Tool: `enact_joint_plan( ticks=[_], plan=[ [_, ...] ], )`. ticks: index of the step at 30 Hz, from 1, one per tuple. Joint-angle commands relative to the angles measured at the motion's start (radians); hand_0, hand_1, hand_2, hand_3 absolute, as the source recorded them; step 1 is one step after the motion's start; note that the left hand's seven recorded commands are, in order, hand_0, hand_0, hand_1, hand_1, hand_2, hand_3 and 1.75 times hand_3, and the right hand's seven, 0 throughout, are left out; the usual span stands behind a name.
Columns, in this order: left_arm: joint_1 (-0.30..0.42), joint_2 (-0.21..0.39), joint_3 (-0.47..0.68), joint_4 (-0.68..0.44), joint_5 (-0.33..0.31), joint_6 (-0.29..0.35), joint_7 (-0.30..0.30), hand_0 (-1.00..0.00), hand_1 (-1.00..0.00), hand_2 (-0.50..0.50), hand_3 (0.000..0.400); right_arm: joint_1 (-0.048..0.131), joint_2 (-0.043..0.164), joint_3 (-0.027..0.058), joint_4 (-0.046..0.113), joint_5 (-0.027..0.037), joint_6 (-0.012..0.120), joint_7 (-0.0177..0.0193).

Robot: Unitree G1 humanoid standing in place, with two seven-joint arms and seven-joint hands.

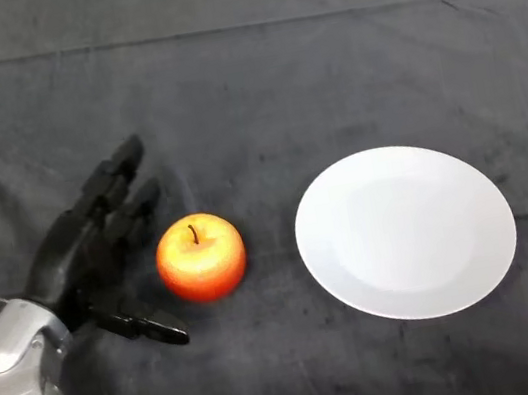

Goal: Move the apple to the plate

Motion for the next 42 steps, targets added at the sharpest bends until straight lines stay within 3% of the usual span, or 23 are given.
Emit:
enact_joint_plan(
  ticks=[1,2,3,4,15,26,34,42],
  plan=[
    [0.031,0.004,-0.029,-0.027,0.015,-0.025,-0.012,-0.27,-0.31,0.02,0.122,-0.013,-0.024,0.0004,-0.003,0.0062,-0.007,0.0013],
    [0.031,0.002,-0.037,-0.025,0.017,-0.027,-0.010,-0.71,-0.71,0.00,0.285,-0.013,-0.024,0.0004,-0.003,0.0062,-0.007,0.0013],
    [0.031,0.001,-0.043,-0.024,0.018,-0.029,-0.009,-0.82,-0.87,0.03,0.347,-0.013,-0.024,0.0004,-0.003,0.0062,-0.007,0.0013],
    [0.032,0.000,-0.050,-0.022,0.020,-0.032,-0.007,-1.00,-0.97,-0.02,0.400,-0.013,-0.024,0.0003,-0.003,0.0062,-0.007,0.0014],
    [0.019,0.017,-0.115,-0.008,0.052,-0.032,0.040,-1.00,-1.00,0.00,0.400,-0.013,-0.024,0.0003,-0.003,0.0063,-0.007,0.0015],
    [-0.095,0.036,-0.123,-0.023,0.063,-0.019,0.096,-1.00,-1.00,0.00,0.400,-0.013,-0.024,0.0003,-0.003,0.0063,-0.007,0.0015],
    [-0.161,0.001,-0.122,-0.039,0.062,-0.080,0.141,-1.00,-1.00,0.00,0.400,-0.013,-0.024,0.0002,-0.002,0.0063,-0.007,0.0016],
    [-0.203,-0.079,-0.168,-0.041,0.078,-0.171,0.195,-1.00,-1.00,0.00,0.400,-0.014,-0.024,0.0002,-0.002,0.0063,-0.007,0.0018]
  ],
)
